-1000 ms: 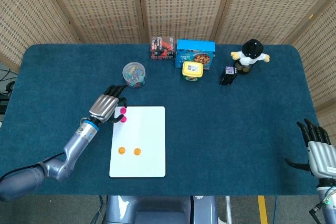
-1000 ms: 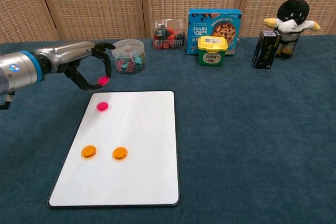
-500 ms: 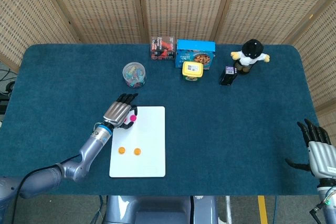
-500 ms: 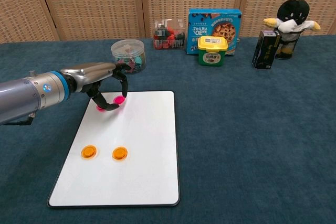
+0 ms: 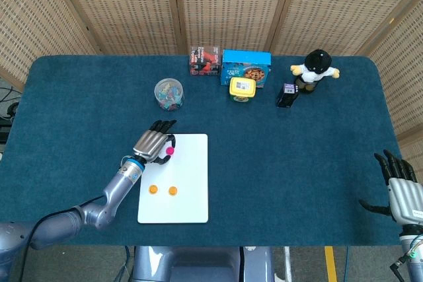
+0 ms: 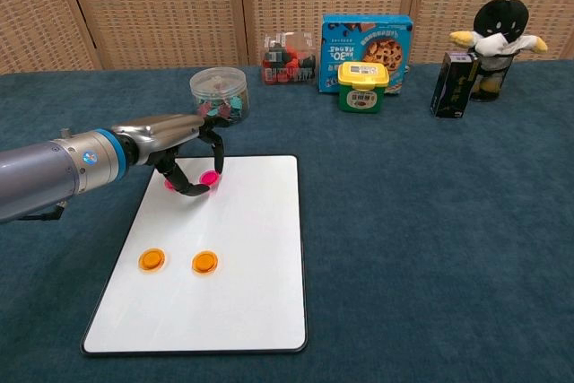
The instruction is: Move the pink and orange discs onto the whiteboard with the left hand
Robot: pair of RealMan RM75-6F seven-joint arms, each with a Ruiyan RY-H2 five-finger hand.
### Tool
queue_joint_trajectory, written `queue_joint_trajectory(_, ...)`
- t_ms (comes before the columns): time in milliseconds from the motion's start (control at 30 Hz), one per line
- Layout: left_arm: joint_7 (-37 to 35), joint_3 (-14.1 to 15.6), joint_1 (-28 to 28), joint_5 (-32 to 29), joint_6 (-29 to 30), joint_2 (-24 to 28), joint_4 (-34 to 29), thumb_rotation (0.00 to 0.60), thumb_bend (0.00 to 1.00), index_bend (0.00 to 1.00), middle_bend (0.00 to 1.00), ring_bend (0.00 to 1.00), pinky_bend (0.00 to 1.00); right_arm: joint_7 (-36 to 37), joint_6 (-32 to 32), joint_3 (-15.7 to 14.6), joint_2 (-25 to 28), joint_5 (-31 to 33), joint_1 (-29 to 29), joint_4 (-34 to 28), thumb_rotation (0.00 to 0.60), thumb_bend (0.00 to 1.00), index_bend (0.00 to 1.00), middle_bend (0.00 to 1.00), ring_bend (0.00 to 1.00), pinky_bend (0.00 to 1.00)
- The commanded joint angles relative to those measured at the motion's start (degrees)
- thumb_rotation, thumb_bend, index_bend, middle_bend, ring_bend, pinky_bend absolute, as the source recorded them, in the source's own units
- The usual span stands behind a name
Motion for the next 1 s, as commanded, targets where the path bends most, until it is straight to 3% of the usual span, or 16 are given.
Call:
queue_joint_trajectory(33, 0.14, 0.02, -0.14, -0.15, -0.01, -0.22, 0.20, 0.600, 0.36, 0.69, 0.00, 0.00, 0.00, 0.07, -0.01, 0.01, 0.01, 0.01, 0.00, 0.00, 0.600, 0.00, 0.00, 0.00, 0.00, 0.00)
queue_joint_trajectory(433, 0.11, 0.36, -0.18, -0.45, 0.12, -0.26, 0.09, 0.600, 0.36, 0.69, 0.00, 0.00, 0.00, 0.28, 0.00, -0.02, 0.08, 0.03, -0.05, -0.14, 0.600, 0.00, 0.00, 0.00, 0.00, 0.00)
queue_joint_trajectory(733, 0.28, 0.58, -0.22, -0.98, -0.20, -0.02, -0.13, 0.600, 0.35, 0.48, 0.00, 0.00, 0.00, 0.35, -0.04, -0.03, 0.11, 0.09, -0.05, -0.16, 0.600, 0.00, 0.00, 0.00, 0.00, 0.00)
queue_joint_trajectory(867, -0.82, 0.31, -0.08, -0.78, 0.00, 0.28, -0.53, 0.600, 0.35, 0.34, 0.00, 0.00, 0.00, 0.48, -0.04, -0.03, 0.13, 0.07, -0.06, -0.18, 0.600, 0.00, 0.00, 0.00, 0.00, 0.00)
queue_joint_trajectory(1000, -1.72, 0.36, 0.05, -0.07, 0.27, 0.87, -1.12, 0.600, 0.34, 0.29, 0.00, 0.00, 0.00, 0.52, -0.01, -0.05, 0.13, 0.01, -0.08, -0.14, 0.600, 0.00, 0.00, 0.00, 0.00, 0.00)
